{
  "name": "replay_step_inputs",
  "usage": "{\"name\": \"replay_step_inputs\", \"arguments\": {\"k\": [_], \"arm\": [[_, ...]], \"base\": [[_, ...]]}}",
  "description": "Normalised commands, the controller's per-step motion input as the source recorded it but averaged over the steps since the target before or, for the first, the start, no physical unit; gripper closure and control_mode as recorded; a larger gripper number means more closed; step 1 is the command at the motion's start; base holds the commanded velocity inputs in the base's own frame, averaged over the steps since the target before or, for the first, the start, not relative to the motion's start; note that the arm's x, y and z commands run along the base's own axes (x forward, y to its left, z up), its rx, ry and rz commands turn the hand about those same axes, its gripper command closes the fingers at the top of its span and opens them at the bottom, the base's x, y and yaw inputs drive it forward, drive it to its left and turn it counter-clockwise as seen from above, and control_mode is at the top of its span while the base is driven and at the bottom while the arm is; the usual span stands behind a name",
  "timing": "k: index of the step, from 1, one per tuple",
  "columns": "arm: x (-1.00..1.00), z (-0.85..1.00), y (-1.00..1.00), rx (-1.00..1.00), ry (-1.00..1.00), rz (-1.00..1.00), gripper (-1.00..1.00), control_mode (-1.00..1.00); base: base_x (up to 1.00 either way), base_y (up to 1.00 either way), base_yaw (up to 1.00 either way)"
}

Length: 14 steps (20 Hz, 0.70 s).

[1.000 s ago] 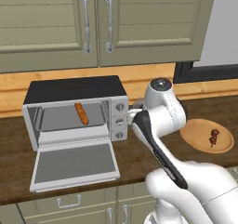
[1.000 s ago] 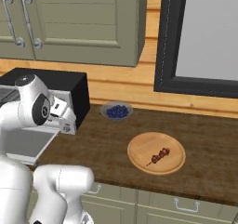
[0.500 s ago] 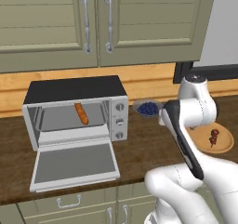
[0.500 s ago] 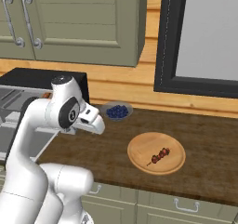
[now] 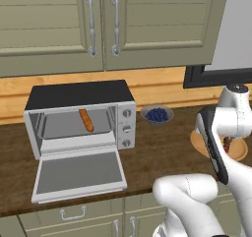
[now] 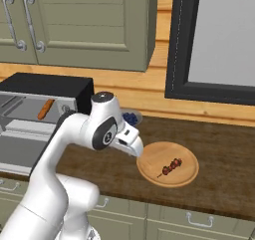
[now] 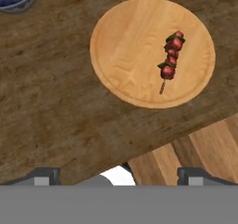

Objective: Pick up the kebab skewer and baguette bread, and place them inside the toaster oven. Close the toaster oven door and start by setting the timer.

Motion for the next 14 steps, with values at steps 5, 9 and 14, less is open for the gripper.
{"name": "replay_step_inputs", "arguments": {"k": [5, 9, 14], "arm": [[0.1, -0.26, -0.68, 0.0, -0.06, 0.0, -1.0, -1.0], [0.08, -0.4, -0.51, 0.0, -0.11, 0.0, -1.0, -1.0], [0.14, -0.37, -0.38, 0.0, -0.12, 0.0, -1.0, -1.0]], "base": [[0.0, 0.0, 0.0], [0.0, 0.0, 0.0], [0.0, 0.0, 0.0]]}}
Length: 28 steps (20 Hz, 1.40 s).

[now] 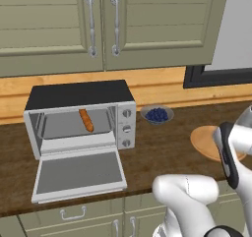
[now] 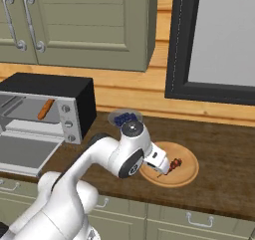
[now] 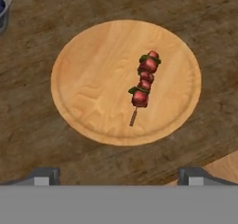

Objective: Pick up the kebab skewer and baguette bread, and place them inside the toaster oven. Close the toaster oven door and start by setting the timer.

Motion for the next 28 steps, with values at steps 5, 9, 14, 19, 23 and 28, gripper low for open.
{"name": "replay_step_inputs", "arguments": {"k": [5, 9, 14, 19, 23, 28], "arm": [[0.2, -0.2, -0.38, 0.0, -0.01, -0.08, -1.0, -1.0], [0.29, -0.19, -0.21, -0.01, 0.0, -0.09, -1.0, -1.0], [0.46, -0.29, 0.0, 0.0, -0.04, 0.0, -1.0, -1.0], [0.25, -0.15, -0.24, 0.0, 0.0, 0.0, -1.0, -1.0], [0.05, -0.08, -0.27, 0.0, 0.01, 0.0, -1.0, -1.0], [0.0, -0.21, -0.03, -0.02, 0.01, -0.01, -1.0, -1.0]], "base": [[0.0, 0.0, 0.0], [0.0, 0.0, 0.0], [0.0, 0.0, 0.0], [0.0, 0.0, 0.0], [0.0, 0.0, 0.0], [0.0, 0.0, 0.0]]}}
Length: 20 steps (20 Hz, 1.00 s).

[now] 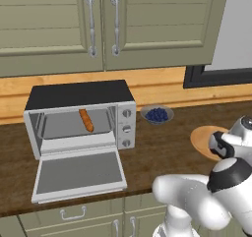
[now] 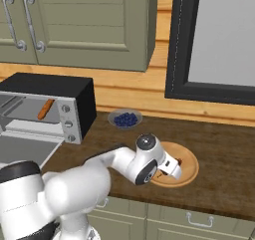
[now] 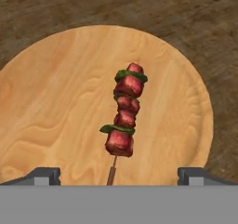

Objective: Pick up the kebab skewer and baguette bread, and place them inside the toaster oven. Close the toaster oven door and start by setting the timer.

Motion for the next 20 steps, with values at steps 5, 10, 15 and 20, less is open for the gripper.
{"name": "replay_step_inputs", "arguments": {"k": [5, 10, 15, 20], "arm": [[0.11, -0.23, -0.06, 0.0, 0.0, 0.0, -1.0, -1.0], [0.23, -0.17, -0.05, 0.0, 0.0, 0.0, -1.0, -1.0], [0.2, -0.09, -0.05, 0.0, 0.0, 0.0, -1.0, -1.0], [0.07, -0.28, -0.11, 0.0, 0.0, 0.0, -1.0, -1.0]], "base": [[0.0, 0.0, 0.0], [0.0, 0.0, 0.0], [0.0, 0.0, 0.0], [0.0, 0.0, 0.0]]}}
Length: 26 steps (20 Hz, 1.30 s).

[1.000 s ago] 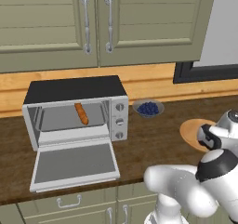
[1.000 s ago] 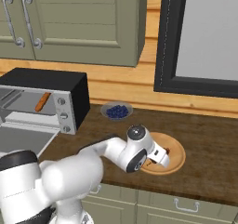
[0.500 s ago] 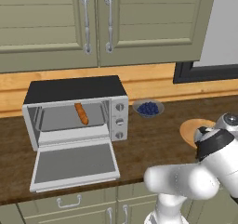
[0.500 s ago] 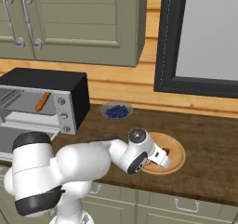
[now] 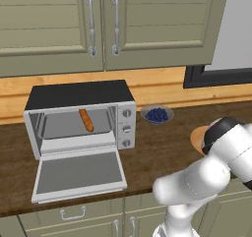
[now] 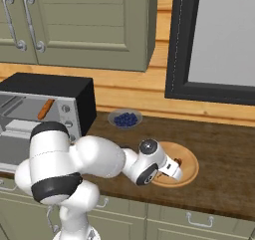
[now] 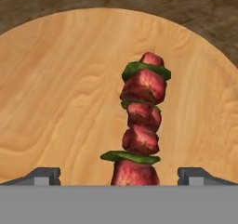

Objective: Pick up the kebab skewer and baguette bread, and place them inside the toaster oven. Close the toaster oven door and start by setting the timer.

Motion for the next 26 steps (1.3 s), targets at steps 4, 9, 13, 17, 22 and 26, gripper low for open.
{"name": "replay_step_inputs", "arguments": {"k": [4, 9, 13, 17, 22, 26], "arm": [[0.09, -0.3, -0.08, 0.0, 0.0, 0.0, 1.0, -1.0], [0.12, -0.17, -0.07, 0.0, 0.0, 0.0, 1.0, -1.0], [0.05, -0.25, -0.05, 0.0, 0.0, 0.0, 1.0, -1.0], [-0.01, -0.23, 0.0, -0.01, -0.08, 0.0, 1.0, -1.0], [-0.11, -0.15, 0.0, -0.02, -0.15, 0.0, 1.0, -1.0], [-0.15, 0.0, 0.0, -0.01, -0.14, -0.01, 1.0, -1.0]], "base": [[0.0, 0.0, 0.0], [0.0, 0.0, 0.0], [0.0, 0.0, 0.0], [0.0, 0.0, 0.0], [0.0, 0.0, 0.0], [0.0, 0.0, 0.0]]}}
